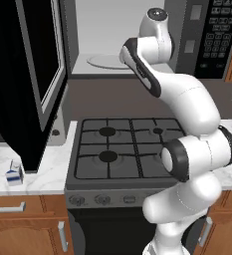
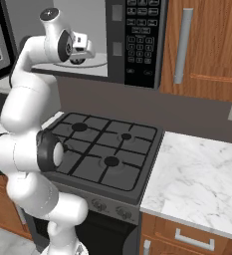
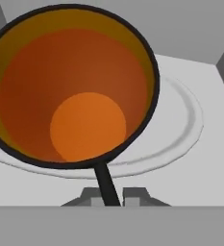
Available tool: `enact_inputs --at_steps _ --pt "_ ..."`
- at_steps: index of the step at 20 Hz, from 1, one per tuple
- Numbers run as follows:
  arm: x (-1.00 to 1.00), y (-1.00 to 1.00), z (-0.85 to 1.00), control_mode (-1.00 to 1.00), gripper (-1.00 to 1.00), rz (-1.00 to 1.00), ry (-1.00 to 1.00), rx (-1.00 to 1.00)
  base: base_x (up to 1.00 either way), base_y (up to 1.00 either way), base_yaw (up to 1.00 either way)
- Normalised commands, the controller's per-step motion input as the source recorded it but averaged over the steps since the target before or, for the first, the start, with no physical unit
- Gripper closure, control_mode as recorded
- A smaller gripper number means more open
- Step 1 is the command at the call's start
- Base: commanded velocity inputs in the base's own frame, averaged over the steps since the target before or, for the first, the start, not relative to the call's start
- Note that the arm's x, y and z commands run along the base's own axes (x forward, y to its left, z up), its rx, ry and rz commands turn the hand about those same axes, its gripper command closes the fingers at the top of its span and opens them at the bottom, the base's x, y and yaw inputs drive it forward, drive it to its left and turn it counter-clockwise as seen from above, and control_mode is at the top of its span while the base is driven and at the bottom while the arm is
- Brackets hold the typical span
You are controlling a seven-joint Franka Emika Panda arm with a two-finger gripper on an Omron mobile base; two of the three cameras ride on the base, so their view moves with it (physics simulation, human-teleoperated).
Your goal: Place the microwavable item in the microwave. Then, close the microwave door and press the start button.
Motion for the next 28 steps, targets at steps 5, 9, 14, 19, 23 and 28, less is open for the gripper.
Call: enact_inputs --at_steps 5,9,14,19,23,28 --pt "0.40 0.08 -0.10 -1.00 1.00 0.08 0.00 0.00 0.00 0.00 0.00" --pt "0.32 0.18 -0.22 -1.00 -1.00 0.06 0.00 -0.01 0.00 0.00 0.00" --pt "0.11 0.16 -0.12 -1.00 -1.00 0.04 0.00 -0.01 0.00 0.00 0.00" --pt "-0.18 0.03 0.04 -1.00 -1.00 0.02 -0.09 -0.02 0.00 0.00 0.00" --pt "-0.69 0.00 0.03 -1.00 -1.00 0.01 -0.20 -0.03 0.00 0.00 0.00" --pt "-0.98 0.01 -0.01 -1.00 -1.00 0.00 -0.27 -0.10 0.00 0.00 0.00"
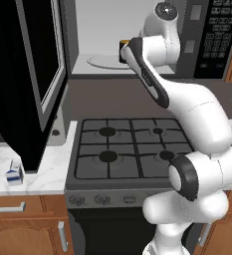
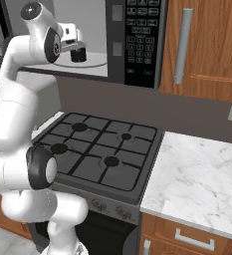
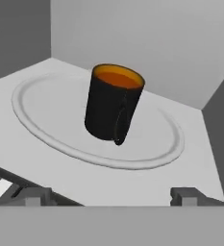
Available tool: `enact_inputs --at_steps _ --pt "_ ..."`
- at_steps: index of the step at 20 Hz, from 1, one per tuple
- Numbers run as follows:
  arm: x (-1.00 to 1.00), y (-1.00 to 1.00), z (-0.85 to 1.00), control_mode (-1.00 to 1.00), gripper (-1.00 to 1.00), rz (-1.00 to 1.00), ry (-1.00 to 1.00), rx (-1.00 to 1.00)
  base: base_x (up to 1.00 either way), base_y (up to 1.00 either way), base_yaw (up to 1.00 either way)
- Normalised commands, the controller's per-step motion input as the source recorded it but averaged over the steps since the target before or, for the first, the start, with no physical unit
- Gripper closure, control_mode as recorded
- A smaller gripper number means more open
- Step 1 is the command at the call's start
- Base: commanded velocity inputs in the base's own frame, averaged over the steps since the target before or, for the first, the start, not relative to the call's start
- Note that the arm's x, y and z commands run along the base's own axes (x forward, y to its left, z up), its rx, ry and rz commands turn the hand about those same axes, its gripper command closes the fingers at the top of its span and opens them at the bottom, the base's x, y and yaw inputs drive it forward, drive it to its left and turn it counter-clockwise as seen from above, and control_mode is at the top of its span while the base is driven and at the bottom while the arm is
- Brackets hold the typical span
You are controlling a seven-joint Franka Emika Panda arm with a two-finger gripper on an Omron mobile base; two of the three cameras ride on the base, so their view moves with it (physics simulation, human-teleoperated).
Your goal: Place the microwavable item in the microwave. Then, close the microwave door and press the start button.
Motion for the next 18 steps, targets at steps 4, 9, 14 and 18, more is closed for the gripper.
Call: enact_inputs --at_steps 4,9,14,18 --pt "-1.00 0.19 -0.22 -1.00 -1.00 0.00 -0.31 -0.19 0.00 0.00 0.00" --pt "-1.00 0.23 -0.43 -1.00 -1.00 0.00 -0.33 -0.22 0.00 0.00 0.00" --pt "-0.93 0.28 -0.64 -1.00 -1.00 0.00 -0.19 -0.20 0.00 0.00 0.00" --pt "-0.84 0.36 -0.48 -1.00 -1.00 0.00 -0.14 -0.18 0.00 0.00 0.00"
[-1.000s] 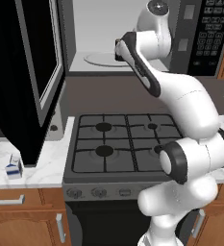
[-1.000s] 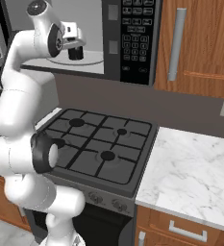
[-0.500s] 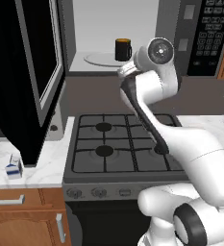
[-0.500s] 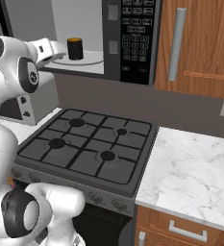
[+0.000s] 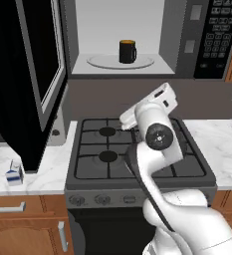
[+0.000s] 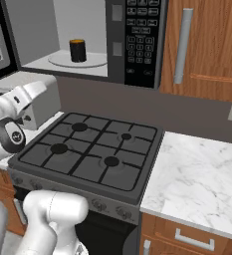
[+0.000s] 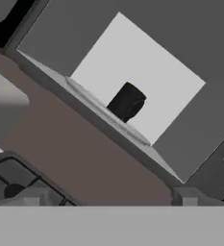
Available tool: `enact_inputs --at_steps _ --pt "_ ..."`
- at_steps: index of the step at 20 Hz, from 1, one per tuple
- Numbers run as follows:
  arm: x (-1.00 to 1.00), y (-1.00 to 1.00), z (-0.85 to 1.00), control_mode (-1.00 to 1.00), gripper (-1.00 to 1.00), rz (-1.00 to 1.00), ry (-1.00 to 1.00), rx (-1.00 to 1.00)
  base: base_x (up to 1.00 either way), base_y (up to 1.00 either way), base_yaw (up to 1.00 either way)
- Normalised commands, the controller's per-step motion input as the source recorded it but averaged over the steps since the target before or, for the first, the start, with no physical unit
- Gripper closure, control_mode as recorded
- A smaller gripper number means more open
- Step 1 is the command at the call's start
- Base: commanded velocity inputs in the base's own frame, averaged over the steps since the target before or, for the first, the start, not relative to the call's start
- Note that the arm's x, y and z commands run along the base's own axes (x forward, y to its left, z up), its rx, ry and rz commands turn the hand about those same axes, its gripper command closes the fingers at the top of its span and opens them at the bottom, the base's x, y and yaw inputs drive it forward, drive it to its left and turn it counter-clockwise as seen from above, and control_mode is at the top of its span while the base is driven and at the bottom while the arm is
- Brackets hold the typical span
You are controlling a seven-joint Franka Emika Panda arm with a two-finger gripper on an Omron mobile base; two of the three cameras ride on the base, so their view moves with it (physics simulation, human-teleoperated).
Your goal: Place the microwavable item in the microwave. Then, close the microwave door and press the start button.
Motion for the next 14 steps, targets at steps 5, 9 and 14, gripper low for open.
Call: enact_inputs --at_steps 5,9,14 --pt "-0.58 0.60 -0.09 -1.00 -1.00 -0.02 -0.21 -0.28 0.00 0.00 0.00" --pt "-0.30 0.91 0.00 -1.00 -1.00 -0.08 -0.26 -0.32 0.00 0.00 0.00" --pt "-0.10 0.99 0.00 -1.00 -1.00 -0.13 -0.24 -0.33 0.00 0.00 0.00"
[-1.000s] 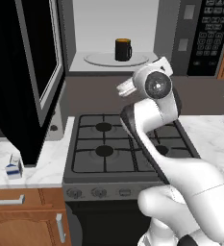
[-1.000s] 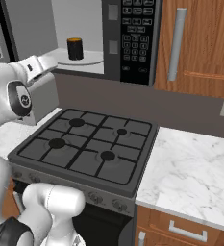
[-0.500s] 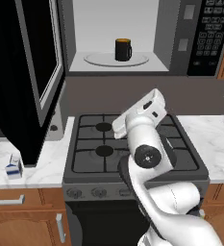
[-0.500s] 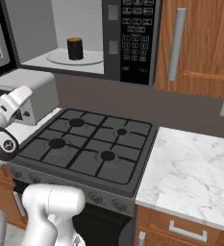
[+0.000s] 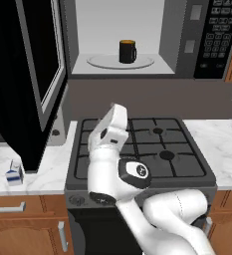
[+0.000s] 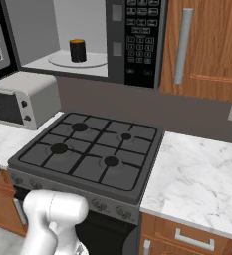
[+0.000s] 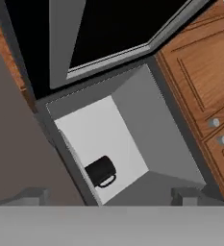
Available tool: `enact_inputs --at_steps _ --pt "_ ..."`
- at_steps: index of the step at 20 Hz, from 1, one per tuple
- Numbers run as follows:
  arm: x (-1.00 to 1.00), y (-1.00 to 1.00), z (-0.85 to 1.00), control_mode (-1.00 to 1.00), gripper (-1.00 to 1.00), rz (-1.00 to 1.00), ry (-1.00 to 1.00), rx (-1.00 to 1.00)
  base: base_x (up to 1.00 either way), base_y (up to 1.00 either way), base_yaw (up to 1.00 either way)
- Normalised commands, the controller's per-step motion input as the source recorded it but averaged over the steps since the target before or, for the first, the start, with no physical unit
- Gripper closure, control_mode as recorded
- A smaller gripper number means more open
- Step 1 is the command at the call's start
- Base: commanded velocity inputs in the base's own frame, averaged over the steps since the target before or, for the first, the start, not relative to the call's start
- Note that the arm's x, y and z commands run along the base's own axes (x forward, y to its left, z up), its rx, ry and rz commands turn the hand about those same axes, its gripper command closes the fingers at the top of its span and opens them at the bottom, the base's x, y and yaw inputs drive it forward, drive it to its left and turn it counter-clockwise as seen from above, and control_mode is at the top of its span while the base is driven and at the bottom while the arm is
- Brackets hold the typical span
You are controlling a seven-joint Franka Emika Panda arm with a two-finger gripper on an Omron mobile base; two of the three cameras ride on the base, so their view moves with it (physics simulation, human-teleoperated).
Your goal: Place the microwavable item in the microwave. Then, close the microwave door and press the start button.
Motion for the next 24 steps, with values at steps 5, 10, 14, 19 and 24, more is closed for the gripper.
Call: enact_inputs --at_steps 5,10,14,19,24 --pt "-0.05 0.73 -0.25 -1.00 -1.00 -0.10 -0.20 -0.32 0.00 0.00 0.00" --pt "0.00 0.74 -0.61 -1.00 -1.00 -0.09 -0.09 -0.28 0.00 0.00 0.00" --pt "0.00 0.73 -0.68 -1.00 -1.00 -0.07 -0.03 -0.24 0.00 0.00 0.00" --pt "0.00 0.97 -0.06 -1.00 -1.00 -0.13 -0.01 -0.16 0.00 0.00 0.00" --pt "0.17 1.00 0.00 -1.00 -1.00 -0.15 0.00 -0.11 0.00 0.00 0.00"
